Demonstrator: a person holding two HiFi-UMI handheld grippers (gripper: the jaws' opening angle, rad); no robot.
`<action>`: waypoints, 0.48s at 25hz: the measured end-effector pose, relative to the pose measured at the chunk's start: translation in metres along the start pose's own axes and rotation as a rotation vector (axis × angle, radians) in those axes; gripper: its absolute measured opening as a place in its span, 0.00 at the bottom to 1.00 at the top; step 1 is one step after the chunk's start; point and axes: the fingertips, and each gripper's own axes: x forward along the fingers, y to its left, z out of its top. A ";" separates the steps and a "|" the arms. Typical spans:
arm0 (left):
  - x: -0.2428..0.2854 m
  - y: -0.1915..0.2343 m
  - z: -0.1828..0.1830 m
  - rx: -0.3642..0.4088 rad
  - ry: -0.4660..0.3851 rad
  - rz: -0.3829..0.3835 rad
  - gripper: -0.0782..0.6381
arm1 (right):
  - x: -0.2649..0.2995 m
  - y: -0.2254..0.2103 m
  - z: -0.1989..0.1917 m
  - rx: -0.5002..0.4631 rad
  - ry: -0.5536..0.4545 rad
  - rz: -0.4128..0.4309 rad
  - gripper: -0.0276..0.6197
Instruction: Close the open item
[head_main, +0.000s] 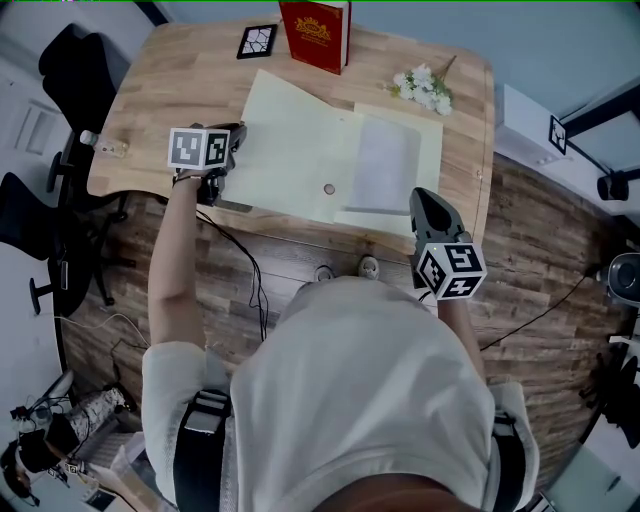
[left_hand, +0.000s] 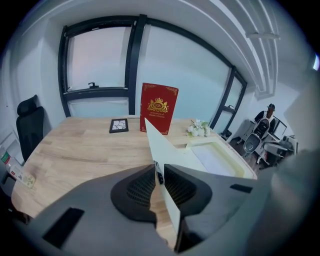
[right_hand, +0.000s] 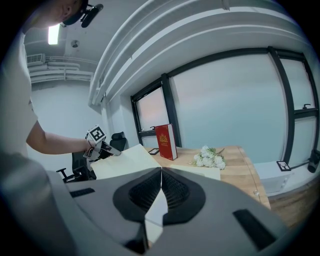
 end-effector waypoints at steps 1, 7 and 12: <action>-0.001 -0.003 0.002 0.001 -0.005 -0.005 0.21 | -0.001 -0.001 0.000 0.001 0.000 0.000 0.07; -0.006 -0.020 0.015 0.011 -0.032 -0.033 0.21 | -0.003 -0.001 -0.002 0.003 -0.002 0.005 0.07; -0.010 -0.037 0.026 0.017 -0.054 -0.072 0.21 | -0.006 -0.003 -0.001 0.006 -0.009 0.002 0.07</action>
